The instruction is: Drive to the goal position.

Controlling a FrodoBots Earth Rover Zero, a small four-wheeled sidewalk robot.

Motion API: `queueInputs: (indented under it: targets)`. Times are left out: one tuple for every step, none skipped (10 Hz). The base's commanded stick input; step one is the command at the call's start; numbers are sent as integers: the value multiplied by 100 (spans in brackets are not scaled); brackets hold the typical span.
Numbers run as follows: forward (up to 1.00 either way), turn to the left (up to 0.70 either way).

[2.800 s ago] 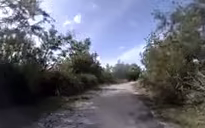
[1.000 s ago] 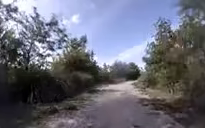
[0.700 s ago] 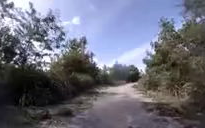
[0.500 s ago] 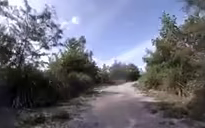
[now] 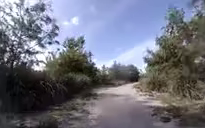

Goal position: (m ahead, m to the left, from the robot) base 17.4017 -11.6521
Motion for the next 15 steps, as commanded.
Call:
queueInputs:
  targets:
    - [70, 0]
    - [70, 0]
    - [70, 0]
    - [70, 0]
    - [70, 0]
    - [70, 0]
    - [70, 0]
    - [70, 0]
    - [70, 0]
    - [70, 0]
    - [70, 0]
    - [70, 0]
    - [70, -35]
    - [70, -35]
    - [70, -33]
